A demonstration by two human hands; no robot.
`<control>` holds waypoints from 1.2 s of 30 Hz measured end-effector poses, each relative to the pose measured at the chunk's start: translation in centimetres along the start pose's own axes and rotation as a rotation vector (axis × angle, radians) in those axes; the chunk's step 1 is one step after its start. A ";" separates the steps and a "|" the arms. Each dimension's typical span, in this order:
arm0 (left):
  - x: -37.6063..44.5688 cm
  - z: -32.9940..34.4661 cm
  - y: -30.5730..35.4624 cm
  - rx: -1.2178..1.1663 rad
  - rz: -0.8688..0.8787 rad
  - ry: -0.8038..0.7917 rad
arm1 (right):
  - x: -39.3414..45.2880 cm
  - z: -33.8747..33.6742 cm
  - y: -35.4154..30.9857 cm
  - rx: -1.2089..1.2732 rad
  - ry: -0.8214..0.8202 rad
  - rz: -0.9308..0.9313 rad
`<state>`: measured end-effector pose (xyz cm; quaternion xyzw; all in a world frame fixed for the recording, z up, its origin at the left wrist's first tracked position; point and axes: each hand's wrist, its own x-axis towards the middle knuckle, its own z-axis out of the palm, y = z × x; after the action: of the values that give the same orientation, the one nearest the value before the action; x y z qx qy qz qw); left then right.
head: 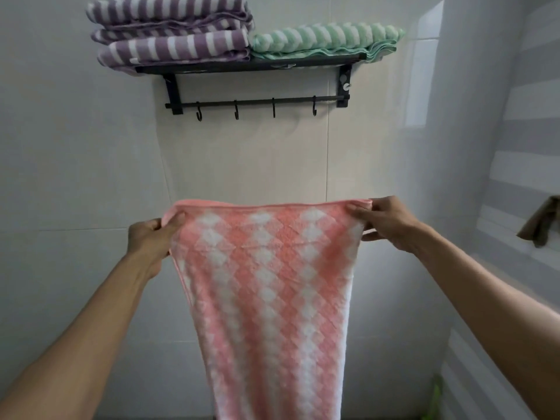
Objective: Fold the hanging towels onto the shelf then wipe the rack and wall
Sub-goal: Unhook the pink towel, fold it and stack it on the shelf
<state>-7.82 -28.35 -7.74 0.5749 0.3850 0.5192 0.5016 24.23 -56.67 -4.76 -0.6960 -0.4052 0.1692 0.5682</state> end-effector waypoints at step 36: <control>-7.4 0.4 -6.7 0.065 -0.248 -0.499 | -5.4 1.9 9.4 0.281 -0.414 0.327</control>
<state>-8.13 -34.22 -15.85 0.6492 0.3333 0.2839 0.6219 23.07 -59.76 -15.25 -0.6173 -0.3676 0.4511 0.5295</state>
